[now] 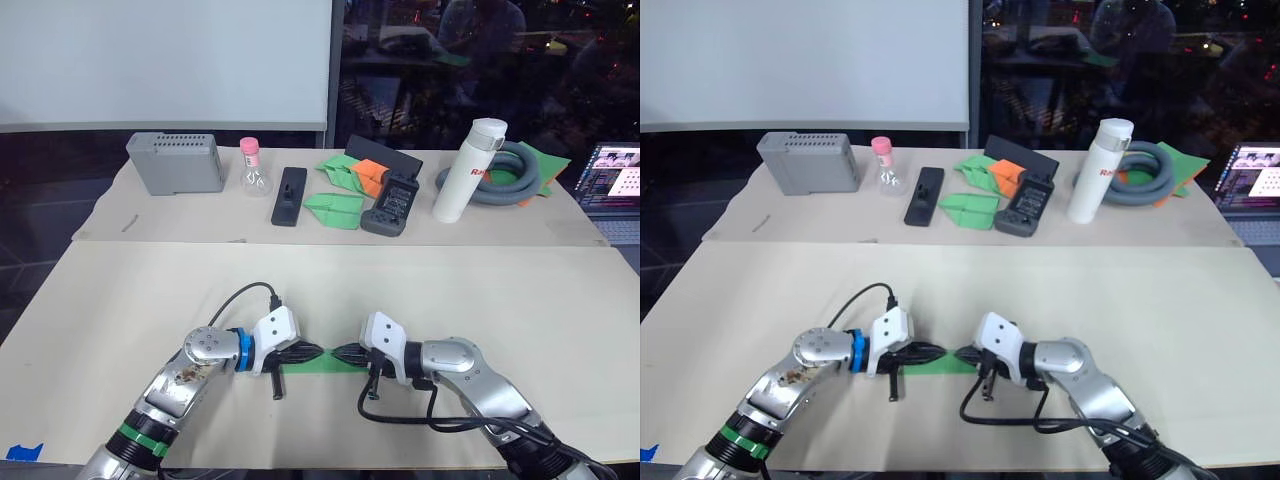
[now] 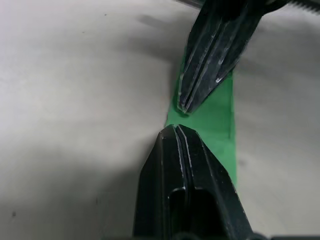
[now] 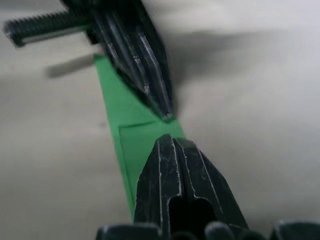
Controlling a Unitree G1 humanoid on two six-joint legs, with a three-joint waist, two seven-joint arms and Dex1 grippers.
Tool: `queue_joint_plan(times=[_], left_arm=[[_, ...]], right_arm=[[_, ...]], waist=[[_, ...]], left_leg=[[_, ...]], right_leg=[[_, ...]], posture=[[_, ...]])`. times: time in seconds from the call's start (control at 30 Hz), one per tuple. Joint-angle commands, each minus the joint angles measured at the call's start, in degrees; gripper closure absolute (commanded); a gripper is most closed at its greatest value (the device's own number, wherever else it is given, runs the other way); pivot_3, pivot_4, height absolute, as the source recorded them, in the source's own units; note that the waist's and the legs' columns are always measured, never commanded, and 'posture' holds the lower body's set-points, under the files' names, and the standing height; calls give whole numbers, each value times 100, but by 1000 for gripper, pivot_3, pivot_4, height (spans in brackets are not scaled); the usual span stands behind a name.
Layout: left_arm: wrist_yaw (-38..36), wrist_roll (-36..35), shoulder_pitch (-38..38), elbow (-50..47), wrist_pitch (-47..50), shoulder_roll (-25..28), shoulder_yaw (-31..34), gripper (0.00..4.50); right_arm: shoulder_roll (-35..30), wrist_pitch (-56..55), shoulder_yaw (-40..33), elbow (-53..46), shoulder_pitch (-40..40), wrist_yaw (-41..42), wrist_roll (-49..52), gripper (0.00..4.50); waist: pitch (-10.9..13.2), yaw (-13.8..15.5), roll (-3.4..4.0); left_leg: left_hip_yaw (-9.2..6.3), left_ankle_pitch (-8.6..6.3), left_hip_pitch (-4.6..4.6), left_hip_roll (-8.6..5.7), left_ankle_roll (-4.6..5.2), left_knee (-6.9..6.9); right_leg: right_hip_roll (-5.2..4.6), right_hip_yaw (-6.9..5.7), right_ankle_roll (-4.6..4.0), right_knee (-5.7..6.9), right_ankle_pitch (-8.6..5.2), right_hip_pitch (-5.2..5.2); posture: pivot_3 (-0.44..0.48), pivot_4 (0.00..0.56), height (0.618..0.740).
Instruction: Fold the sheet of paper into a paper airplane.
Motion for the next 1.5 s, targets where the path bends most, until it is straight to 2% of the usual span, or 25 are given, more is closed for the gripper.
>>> queue_joint_plan(times=[0.03,0.2,0.47,0.83,0.93,1.03,1.17,1.27,1.5], left_arm=[[-47,-3,136,50,286,123,12,4500],[-141,-248,248,-186,366,177,149,4500],[-65,-32,176,434,19,82,90,4500],[-144,2,45,828,-225,-30,-26,4500],[-175,8,-30,897,-230,-63,-40,4500],[-213,24,-62,934,-242,-66,-48,4500],[-245,30,-58,932,-236,-57,-45,4500],[-221,24,-47,887,-199,-66,-36,4500],[-125,-13,-51,738,-87,-147,-11,4500]], right_arm=[[-58,289,4,101,54,-64,-138,4484],[-56,482,116,224,124,-149,-245,4484],[-183,789,-107,163,402,-431,-268,4484],[-1048,73,-1219,39,1443,-340,-45,4484],[-1103,-167,-1550,-19,1490,-288,135,4484],[-849,-236,-1855,-228,1205,-264,591,4484],[-557,-45,-1607,-470,805,-170,784,4484],[-338,-263,-1031,-300,584,-231,274,4484],[-86,-159,-445,-40,642,-117,81,4484]], waist=[[0,2,0],[-1,-2,1],[-13,24,1],[-50,140,-7],[-50,174,-8],[-49,169,-8],[-46,148,-2],[-46,156,-2],[-44,153,1]], left_leg=[[0,0,0,1,0,0],[0,0,7,3,0,-1],[-2,-1,35,3,2,-1],[-3,-8,45,-3,12,0],[-3,-9,44,-3,14,1],[-3,-9,42,-3,16,2],[-2,-7,24,2,13,4],[-4,-5,13,4,10,3],[-10,-7,-2,-11,18,8]], right_leg=[[1,-1,0,-1,0,1],[8,0,0,1,0,4],[4,-2,0,-4,0,10],[-31,-3,0,-17,0,25],[-30,-4,1,-20,-1,26],[-31,-1,1,-23,-1,26],[-30,4,2,-17,0,12],[-26,-4,1,-13,0,6],[-23,-17,1,-18,0,1]], posture=[[0,150,740],[0,150,740],[0,150,740],[0,150,740],[0,150,740],[0,150,740],[0,150,740],[0,150,740],[0,150,740]])
